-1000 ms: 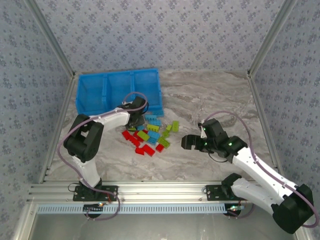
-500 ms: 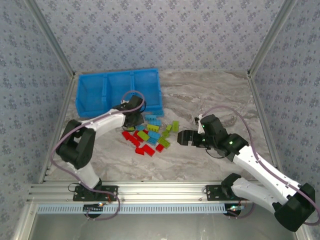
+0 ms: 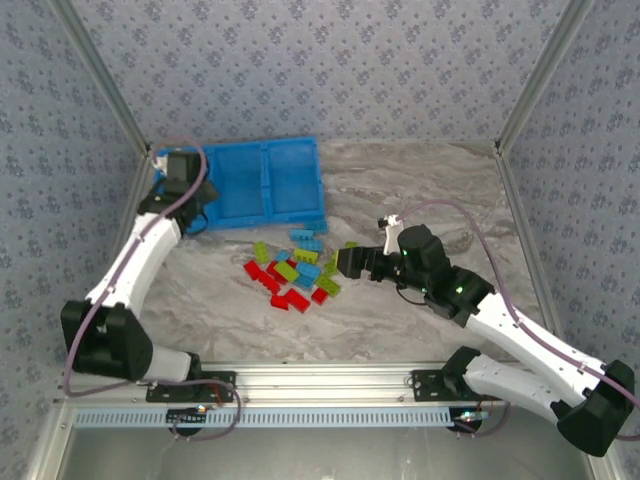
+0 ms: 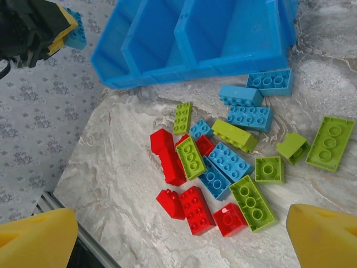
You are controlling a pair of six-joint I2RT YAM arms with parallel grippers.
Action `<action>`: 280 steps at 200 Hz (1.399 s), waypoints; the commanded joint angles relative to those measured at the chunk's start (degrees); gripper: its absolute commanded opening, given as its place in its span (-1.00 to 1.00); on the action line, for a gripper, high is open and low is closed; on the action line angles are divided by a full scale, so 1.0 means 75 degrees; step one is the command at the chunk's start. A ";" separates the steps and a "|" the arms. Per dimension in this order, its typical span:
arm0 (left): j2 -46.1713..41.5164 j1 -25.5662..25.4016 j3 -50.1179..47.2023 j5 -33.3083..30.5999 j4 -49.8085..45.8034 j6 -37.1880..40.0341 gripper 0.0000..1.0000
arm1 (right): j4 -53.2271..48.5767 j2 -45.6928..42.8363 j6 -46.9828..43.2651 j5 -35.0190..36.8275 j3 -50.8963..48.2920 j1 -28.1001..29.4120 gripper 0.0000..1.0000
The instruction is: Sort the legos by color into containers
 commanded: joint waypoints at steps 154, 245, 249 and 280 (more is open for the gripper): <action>0.0848 0.0875 0.1697 0.1741 -0.1196 0.0065 -0.10 | -0.0864 -0.0438 0.0269 0.1088 -0.0101 0.0228 0.97; -0.0242 -0.3221 -0.1413 0.0309 -0.0794 -0.1007 -0.04 | -0.0809 0.0527 -0.0052 0.0706 0.0204 0.0313 0.97; -0.0114 -0.3225 -0.1477 0.0305 -0.0741 -0.1017 -0.04 | -0.0814 0.0507 -0.0044 0.0714 0.0194 0.0320 0.97; 0.0961 -0.3118 -0.1530 0.0322 -0.0406 -0.0901 -0.04 | -0.0847 0.0334 0.0075 0.0826 0.0036 0.0353 0.97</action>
